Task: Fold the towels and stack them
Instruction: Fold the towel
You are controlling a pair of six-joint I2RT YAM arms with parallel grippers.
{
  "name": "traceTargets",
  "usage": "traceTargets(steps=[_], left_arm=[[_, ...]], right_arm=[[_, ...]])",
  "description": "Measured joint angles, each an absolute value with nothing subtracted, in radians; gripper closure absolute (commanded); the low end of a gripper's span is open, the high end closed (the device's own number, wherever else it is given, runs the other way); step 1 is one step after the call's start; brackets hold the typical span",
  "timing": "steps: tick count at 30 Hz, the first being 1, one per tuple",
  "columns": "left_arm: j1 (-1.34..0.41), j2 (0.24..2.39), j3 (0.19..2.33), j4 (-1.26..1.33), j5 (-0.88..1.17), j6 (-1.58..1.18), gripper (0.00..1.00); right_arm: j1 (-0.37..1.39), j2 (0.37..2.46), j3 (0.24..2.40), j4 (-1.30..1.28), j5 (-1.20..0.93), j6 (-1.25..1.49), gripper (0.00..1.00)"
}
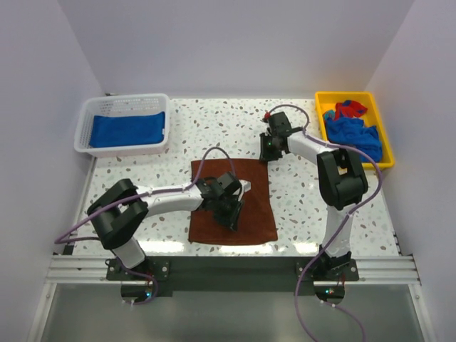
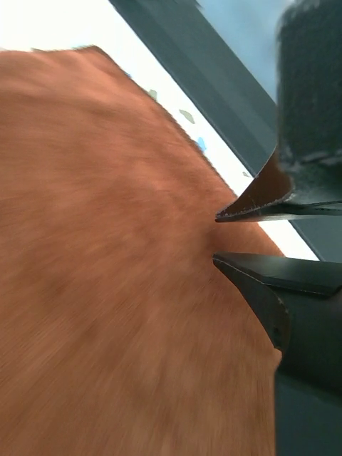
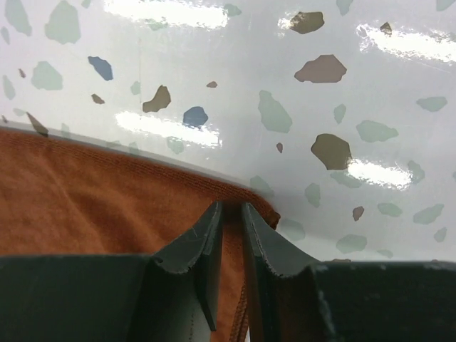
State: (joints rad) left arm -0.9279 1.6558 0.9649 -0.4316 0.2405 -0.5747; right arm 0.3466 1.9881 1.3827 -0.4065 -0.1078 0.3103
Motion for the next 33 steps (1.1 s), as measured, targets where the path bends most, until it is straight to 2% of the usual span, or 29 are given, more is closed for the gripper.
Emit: traceTargets(steps=[3,7,9,11,14,15,18,21,27,33], left_arm=[[-0.981,1.666,0.908,-0.415,0.271,-0.575,0.72],[-1.016,1.632,0.881,-0.414,0.291,-0.582,0.64],[-1.019,1.599,0.882,-0.435,0.282,-0.580,0.59],[-1.015,1.568,0.906,-0.472,0.258,-0.573,0.47],[-0.985,1.540,0.975,-0.509,0.234,-0.542,0.39],[-0.962,1.535,1.000,-0.514,0.229,-0.526,0.37],[-0.850,1.531,1.057,-0.525,0.205,-0.446,0.17],[-0.731,1.541,1.099,-0.545,0.150,-0.351,0.11],[-0.569,1.671,1.222,-0.550,0.096,-0.084,0.08],[-0.440,1.851,1.373,-0.557,0.157,0.125,0.07]], right_arm=[[0.340,2.012,1.385,-0.403,-0.108,0.302,0.76],[0.328,2.015,1.390,-0.404,-0.118,0.257,0.71],[0.323,2.015,1.396,-0.414,-0.118,0.221,0.64],[0.315,2.014,1.415,-0.433,-0.120,0.156,0.58],[0.299,2.013,1.444,-0.470,-0.128,0.089,0.54],[0.291,2.013,1.462,-0.490,-0.132,0.060,0.54],[0.274,2.013,1.524,-0.550,-0.153,-0.042,0.55],[0.265,2.018,1.583,-0.604,-0.191,-0.141,0.55],[0.266,2.100,1.716,-0.744,-0.270,-0.313,0.56],[0.268,2.202,1.812,-0.864,-0.299,-0.425,0.56]])
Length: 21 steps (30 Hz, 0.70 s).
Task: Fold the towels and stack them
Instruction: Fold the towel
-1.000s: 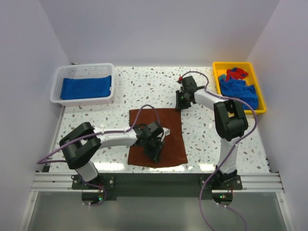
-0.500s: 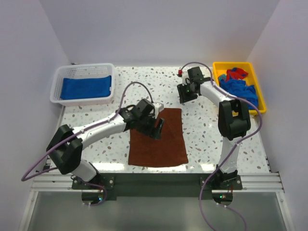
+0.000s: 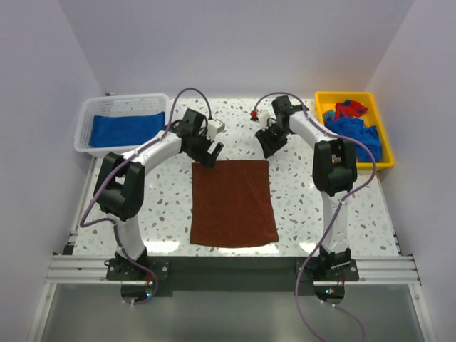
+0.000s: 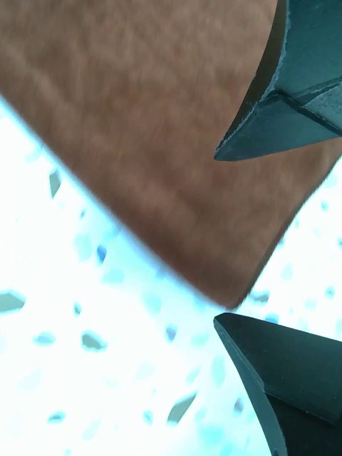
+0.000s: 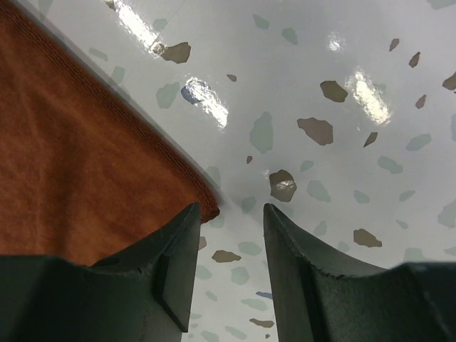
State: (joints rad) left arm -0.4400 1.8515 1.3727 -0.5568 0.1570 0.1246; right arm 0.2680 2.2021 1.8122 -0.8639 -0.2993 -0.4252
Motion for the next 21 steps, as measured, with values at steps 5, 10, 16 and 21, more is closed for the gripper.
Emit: traceTargets(steps=[5,10,16,21], left_arm=[[-0.357,1.930,1.461,-0.562,0.202,0.227,0.08],[-0.336,1.977,1.492,-0.566,0.218,0.286,0.09],[-0.337,2.006,1.492,-0.587,0.221,0.330,0.11],[-0.337,2.020,1.492,-0.603,0.221,0.351,0.17]], right_arm=[[0.273,2.239,1.847,-0.920,-0.309,-0.477,0.56],[0.293,2.261,1.851,-0.944,-0.309,-0.507,0.58],[0.323,2.279,1.865,-0.959,-0.303,-0.526,0.68],[0.331,2.286,1.873,-0.966,-0.299,-0.541,0.92]])
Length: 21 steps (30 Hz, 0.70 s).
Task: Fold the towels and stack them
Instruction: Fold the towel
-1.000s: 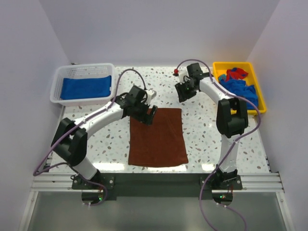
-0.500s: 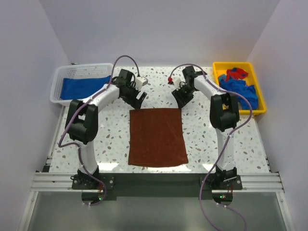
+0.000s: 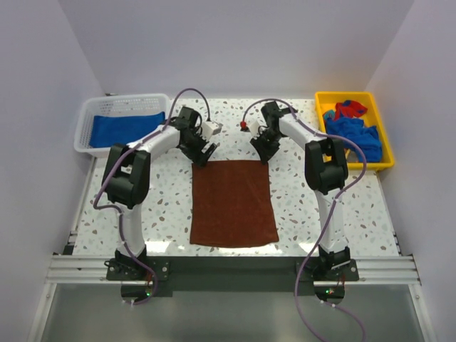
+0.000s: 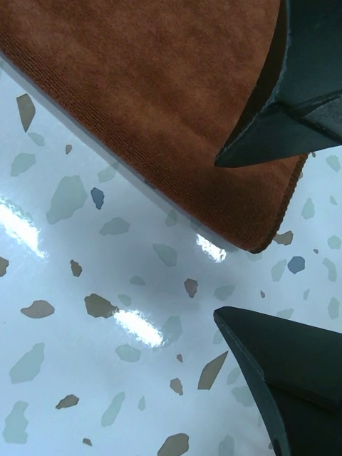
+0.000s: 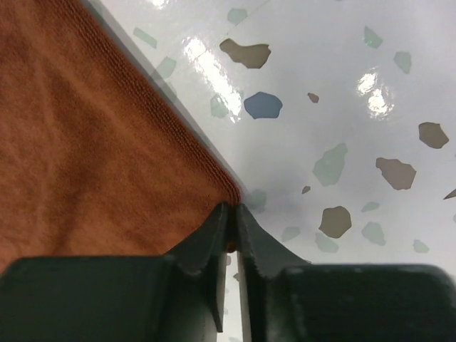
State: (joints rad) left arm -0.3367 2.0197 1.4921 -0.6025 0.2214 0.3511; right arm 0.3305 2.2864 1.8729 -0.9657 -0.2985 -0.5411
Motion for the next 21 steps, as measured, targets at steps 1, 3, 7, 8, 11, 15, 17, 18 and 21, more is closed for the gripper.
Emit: traceTargets(steps=[1,3,7,8,11,15,17,18,21], left_arm=[[-0.337,2.024,1.494,-0.609,0.221,0.355,0.18],[-0.337,2.033,1.498,-0.619,0.221,0.361,0.20],[-0.336,2.046,1.500,-0.635,0.220,0.367,0.26],[-0.336,2.048,1.500,-0.642,0.220,0.370,0.28],[-0.336,2.048,1.500,-0.654,0.216,0.374,0.33],[-0.333,2.048,1.499,-0.655,0.212,0.377,0.41],[-0.332,2.048,1.499,-0.655,0.207,0.376,0.50],[-0.331,2.048,1.498,-0.654,0.205,0.374,0.52],[-0.329,2.048,1.494,-0.653,0.203,0.375,0.57]], right_arm=[[0.331,2.287,1.873,-0.969,-0.297,-0.544,1.00],[0.331,2.288,1.873,-0.972,-0.297,-0.546,1.00],[0.333,2.288,1.873,-0.973,-0.296,-0.550,1.00],[0.333,2.288,1.873,-0.973,-0.294,-0.550,1.00],[0.336,2.288,1.873,-0.973,-0.286,-0.550,1.00],[0.342,2.288,1.873,-0.972,-0.277,-0.551,1.00],[0.342,2.288,1.872,-0.972,-0.276,-0.551,1.00],[0.342,2.288,1.871,-0.971,-0.276,-0.551,1.00],[0.342,2.288,1.868,-0.968,-0.276,-0.550,1.00]])
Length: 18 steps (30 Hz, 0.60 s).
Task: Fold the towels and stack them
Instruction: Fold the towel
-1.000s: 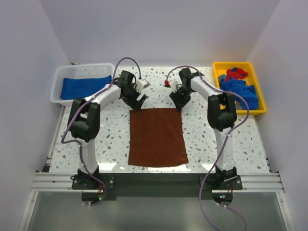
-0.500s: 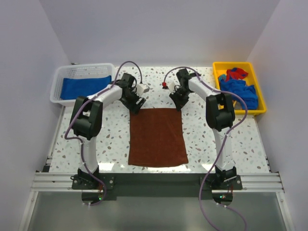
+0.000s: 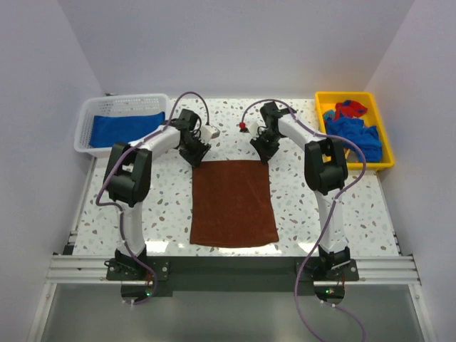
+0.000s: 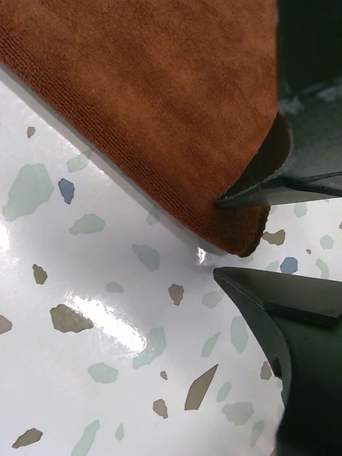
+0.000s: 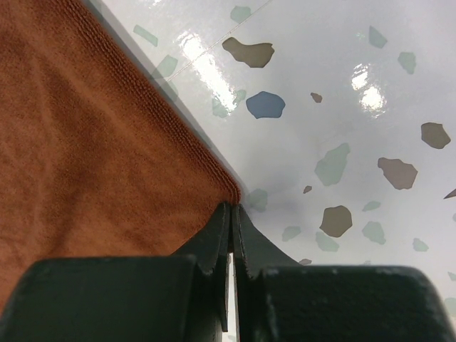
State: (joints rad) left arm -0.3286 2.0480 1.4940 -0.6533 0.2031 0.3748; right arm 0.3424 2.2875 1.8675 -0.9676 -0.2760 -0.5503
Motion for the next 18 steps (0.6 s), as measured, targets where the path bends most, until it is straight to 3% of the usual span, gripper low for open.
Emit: traceTargets(steps=[9,15,16,18], left_arm=[[-0.328,2.060,1.489,-0.646,0.189,0.356,0.65],[-0.327,2.054,1.470,-0.618,0.166,0.344,0.89],[-0.327,2.054,1.470,-0.617,0.162,0.339,1.00],[-0.327,2.054,1.471,-0.619,0.155,0.333,1.00]], right_arm=[[0.349,2.280,1.856,-0.957,-0.258,-0.550,1.00],[0.361,2.278,1.856,-0.955,-0.228,-0.537,1.00],[0.364,2.276,1.856,-0.954,-0.220,-0.534,1.00],[0.369,2.274,1.856,-0.953,-0.199,-0.523,1.00]])
